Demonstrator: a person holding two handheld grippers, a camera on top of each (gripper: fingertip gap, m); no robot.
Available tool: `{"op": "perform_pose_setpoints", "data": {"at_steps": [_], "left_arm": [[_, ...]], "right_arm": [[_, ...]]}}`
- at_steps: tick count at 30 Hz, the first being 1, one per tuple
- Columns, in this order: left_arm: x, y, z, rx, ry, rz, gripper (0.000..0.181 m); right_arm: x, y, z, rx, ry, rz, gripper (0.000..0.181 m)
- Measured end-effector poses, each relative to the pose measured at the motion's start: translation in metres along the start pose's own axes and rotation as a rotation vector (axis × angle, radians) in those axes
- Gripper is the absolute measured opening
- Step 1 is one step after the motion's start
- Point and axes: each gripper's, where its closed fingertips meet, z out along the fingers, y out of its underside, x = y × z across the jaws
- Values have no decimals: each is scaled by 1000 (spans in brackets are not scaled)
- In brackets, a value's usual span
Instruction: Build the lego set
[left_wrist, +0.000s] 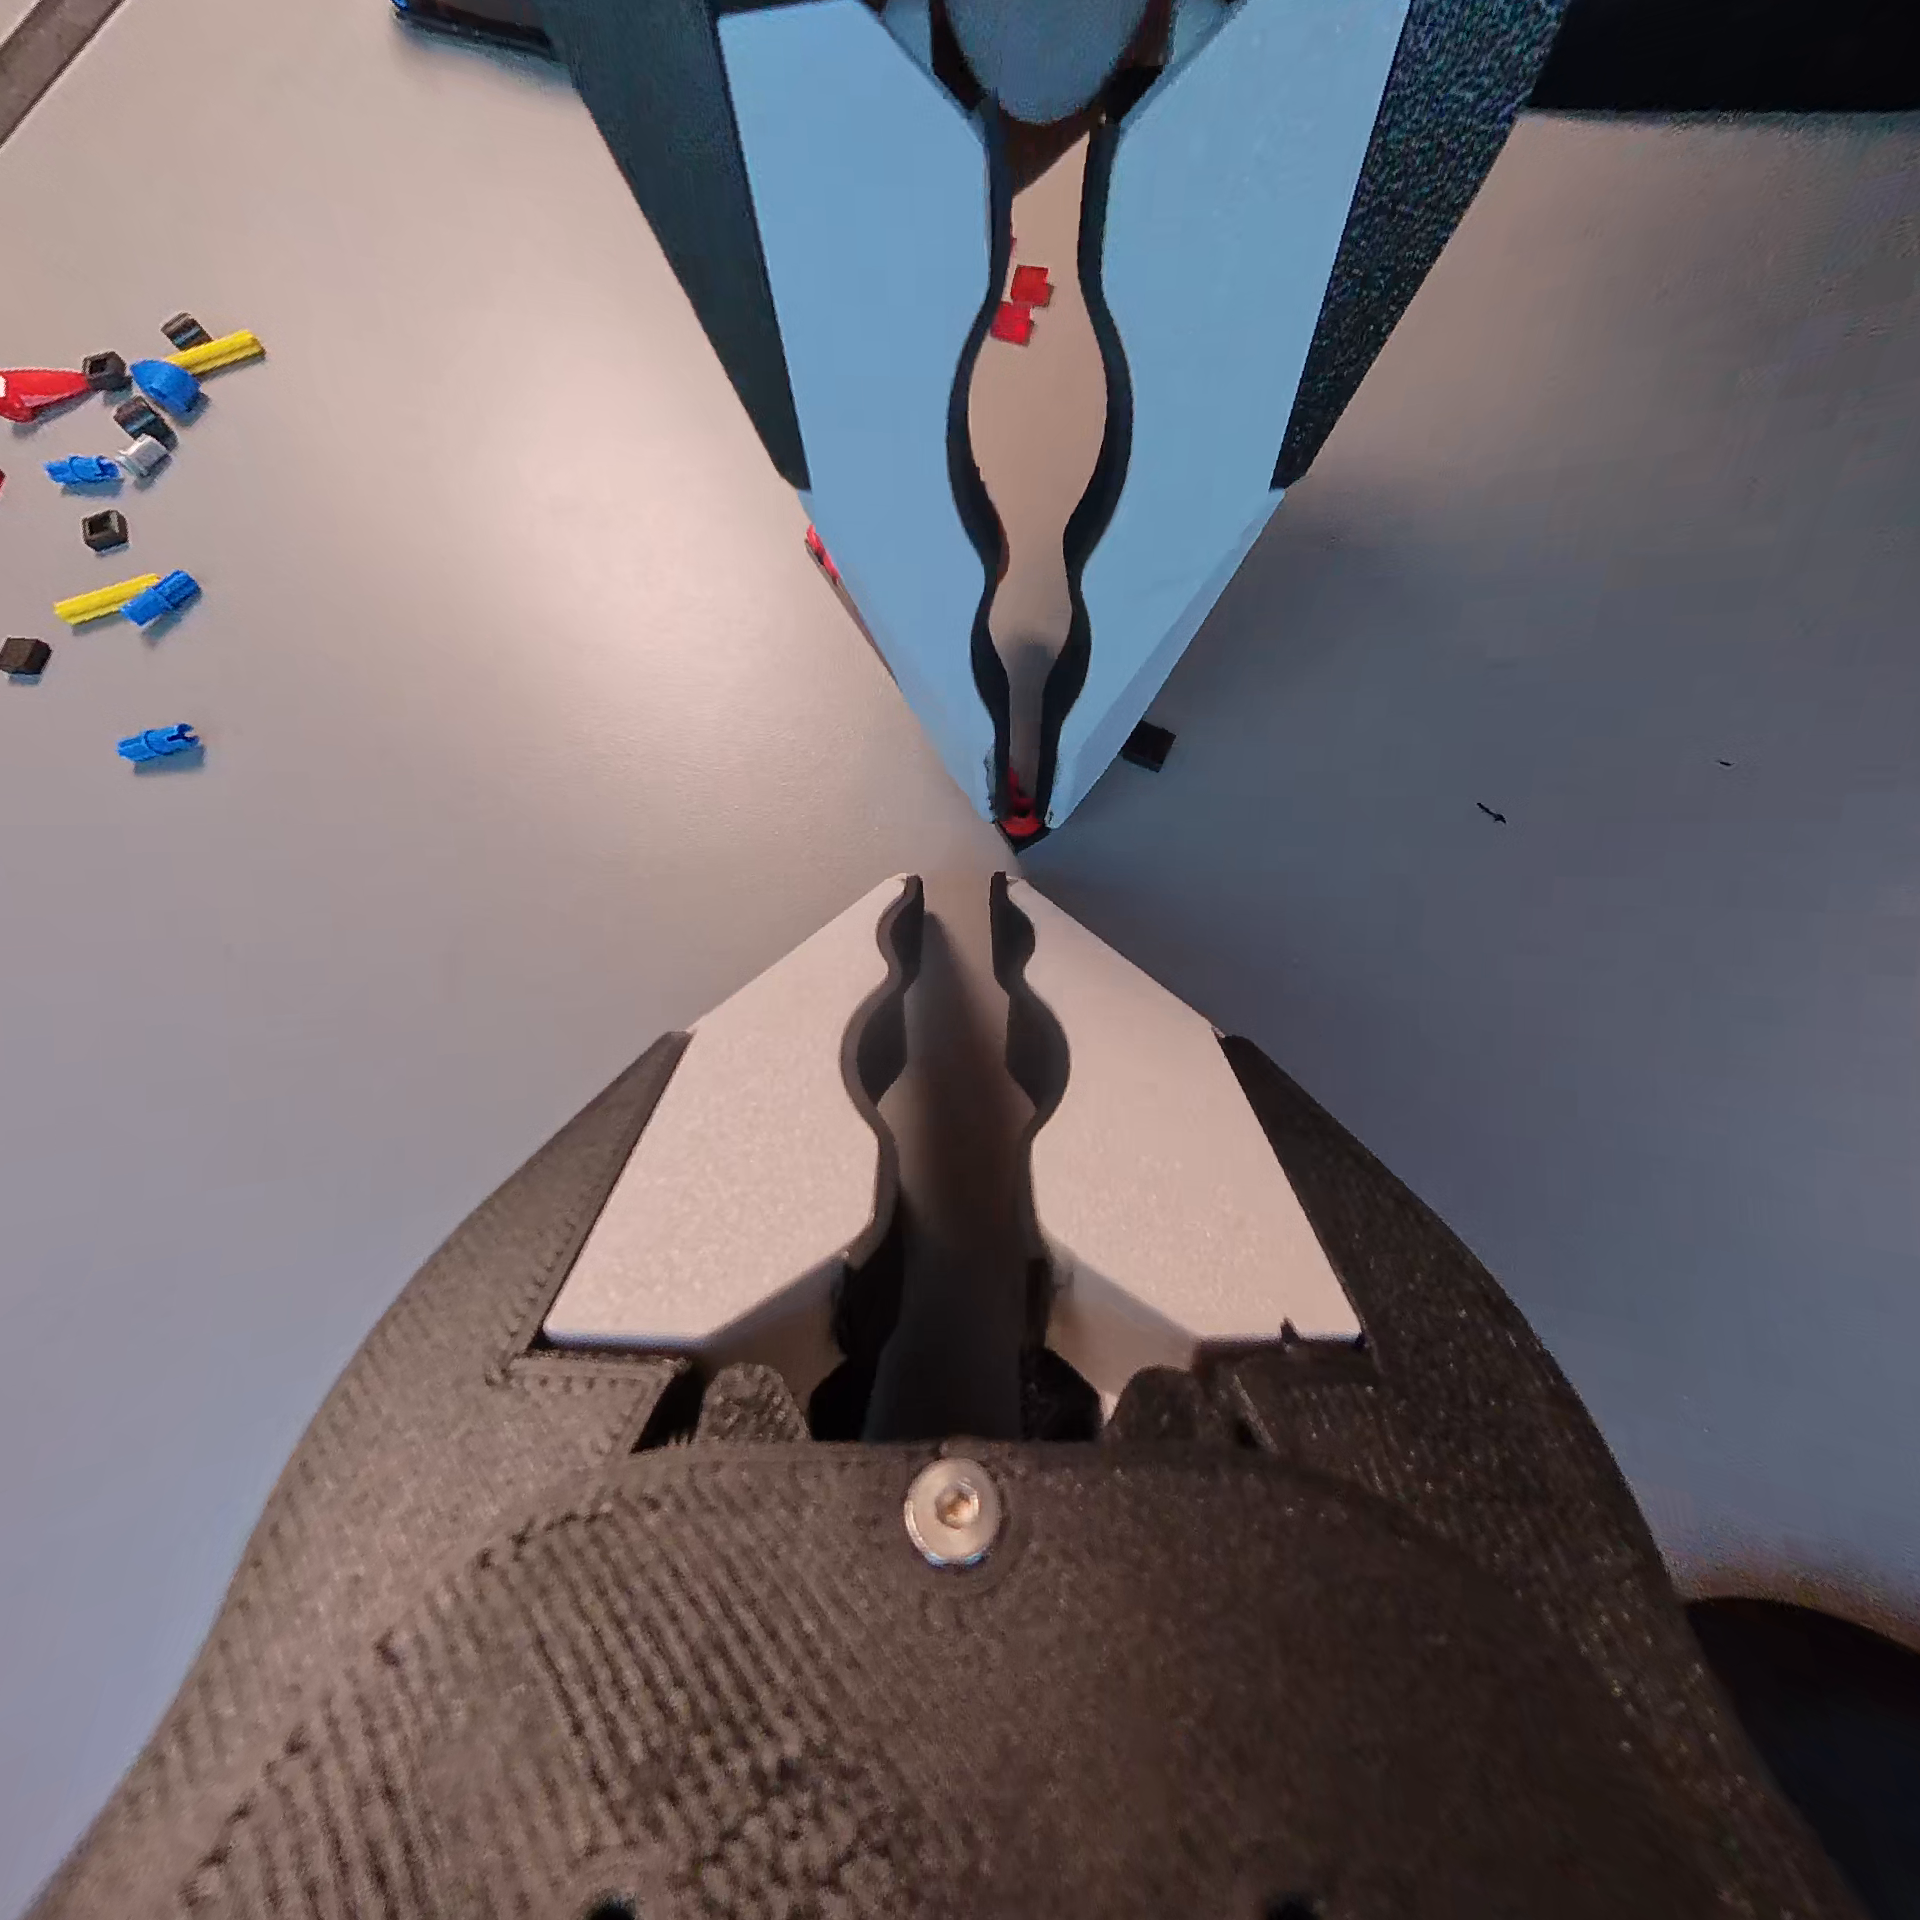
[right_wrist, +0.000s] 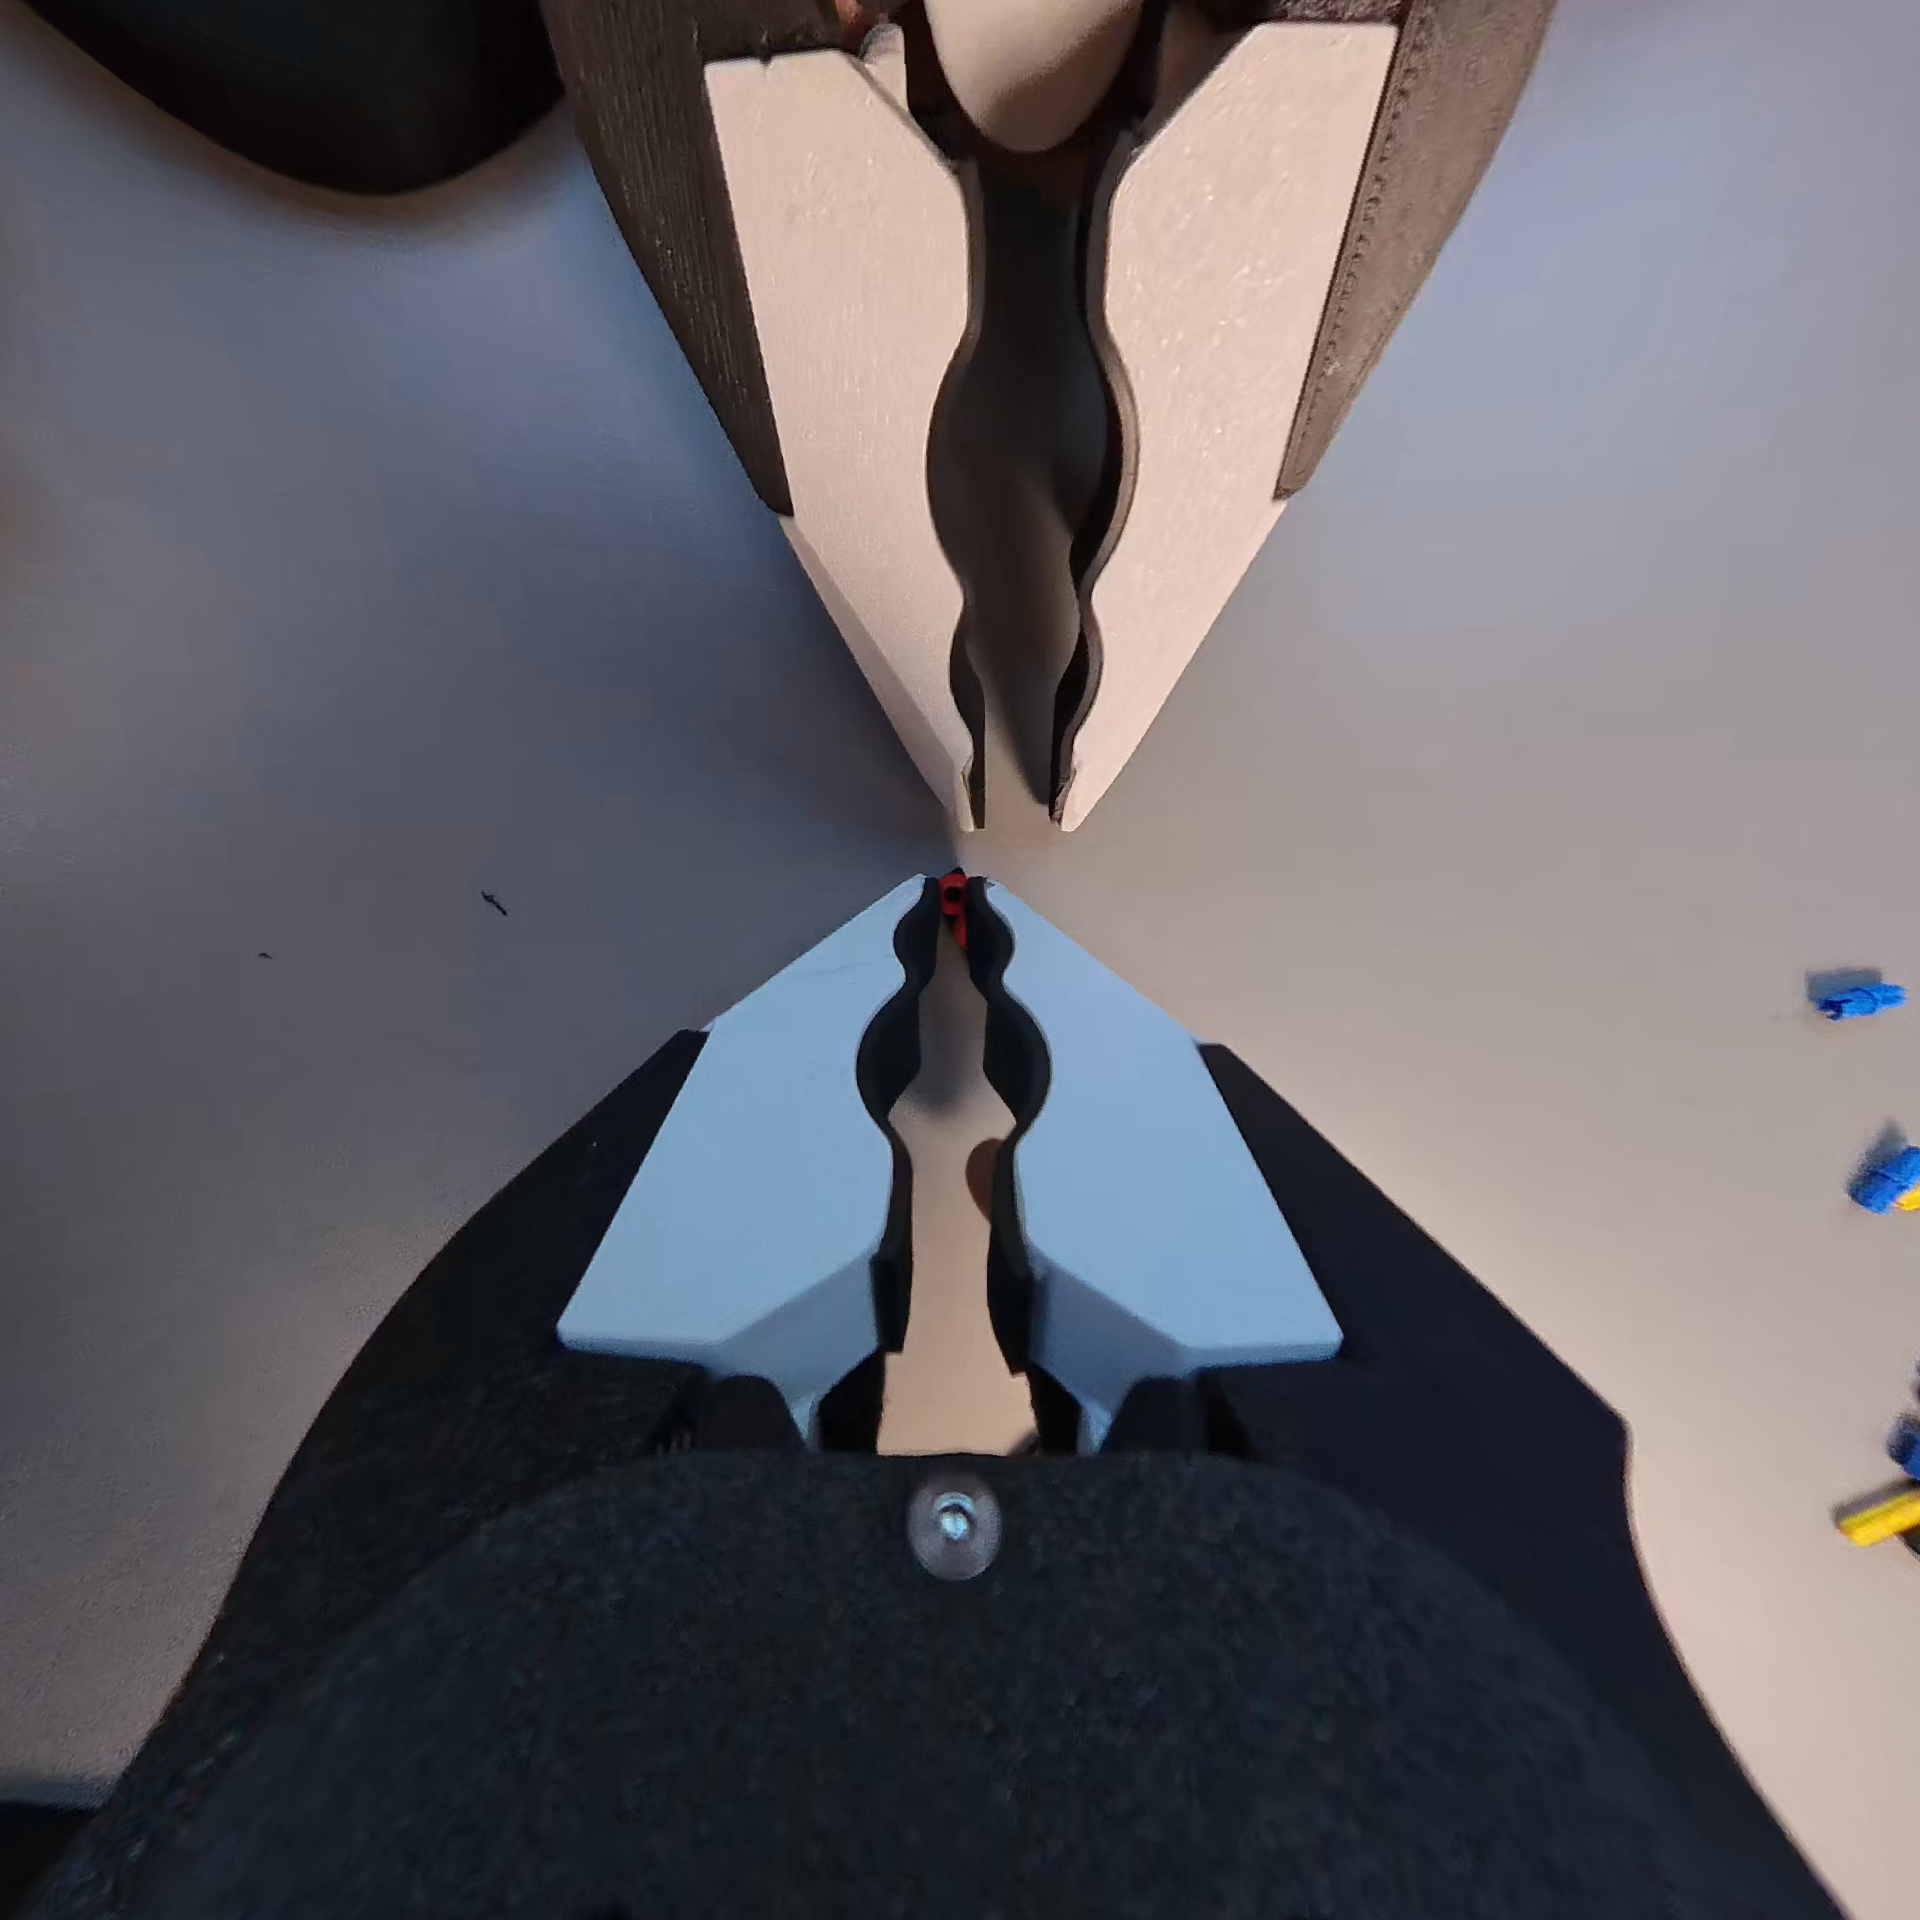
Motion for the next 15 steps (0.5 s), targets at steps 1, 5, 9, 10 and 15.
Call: {"op": "perform_pose_setpoints", "data": {"at_steps": [1,5,9,10,15], "left_arm": [[0,0,0,0,0,1,11],[1,0,0,1,4,3,13],[4,0,-1,5,25,12,16],[6,-1,-1,8,31,14,16],[11,-10,2,40,31,23,18]], "right_arm": [[1,-3,-2,40,12,14,8],[3,-19,-25,235,42,89,26],[9,-4,-52,320,133,150,28],[9,-1,-58,356,143,181,26],[8,21,-55,411,206,276,23]]}}
